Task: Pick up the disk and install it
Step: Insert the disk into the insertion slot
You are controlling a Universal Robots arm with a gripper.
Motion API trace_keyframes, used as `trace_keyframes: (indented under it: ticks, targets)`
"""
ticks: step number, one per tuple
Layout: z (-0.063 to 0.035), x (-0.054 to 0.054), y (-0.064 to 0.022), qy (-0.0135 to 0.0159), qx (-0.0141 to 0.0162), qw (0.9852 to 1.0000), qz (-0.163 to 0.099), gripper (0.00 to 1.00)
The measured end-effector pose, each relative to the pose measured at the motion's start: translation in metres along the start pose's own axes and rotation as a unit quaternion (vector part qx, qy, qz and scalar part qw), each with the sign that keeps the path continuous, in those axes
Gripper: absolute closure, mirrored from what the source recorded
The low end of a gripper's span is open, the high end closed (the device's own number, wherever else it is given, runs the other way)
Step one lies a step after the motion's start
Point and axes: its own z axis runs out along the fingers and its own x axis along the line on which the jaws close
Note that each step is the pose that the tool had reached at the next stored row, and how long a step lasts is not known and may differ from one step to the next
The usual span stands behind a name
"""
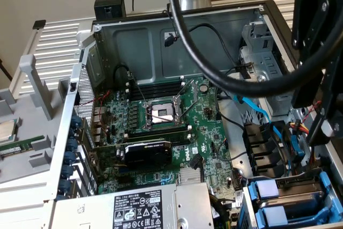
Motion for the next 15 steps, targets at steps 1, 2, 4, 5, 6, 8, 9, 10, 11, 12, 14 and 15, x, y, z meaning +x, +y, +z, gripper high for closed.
trace_keyframes:
  ticks: [1,2,4,5,6,8,9,10,11,12,14,15]
  targets:
    - [0.0001,0.0,-0.0022,0.0,-0.0006,1.0,0.0,0.55]
    - [0.0001,0.0,-0.0041,0.0,-0.001,1.0,0.0,0.55]
    - [0.0002,-0.001,-0.0066,-0.0001,-0.0015,1.0,0.0,0.55]
    - [0.0002,-0.002,-0.0074,-0.0001,-0.0016,1.0,0.0,0.55]
    - [-0.0001,-0.003,-0.0077,-0.0001,-0.0016,1.0,0.0,0.55]
    - [-0.0011,-0.006,-0.008,0.0001,-0.0016,1.0,0.0,0.55]
    - [-0.0015,-0.007,-0.0083,0.0001,-0.0016,1.0,0.0,0.55]
    - [-0.0018,-0.009,-0.0089,0.0,-0.0016,1.0,0.0,0.55]
    - [-0.0021,-0.01,-0.01,0.0,-0.0016,1.0,0.0,0.55]
    - [-0.0023,-0.011,-0.0116,0.0,-0.0016,1.0,0.0,0.55]
    - [-0.0027,-0.013,-0.0149,0.0001,-0.0016,1.0,0.0,0.55]
    - [-0.0027,-0.014,-0.0167,-0.0001,-0.0016,1.0,0.0,0.55]
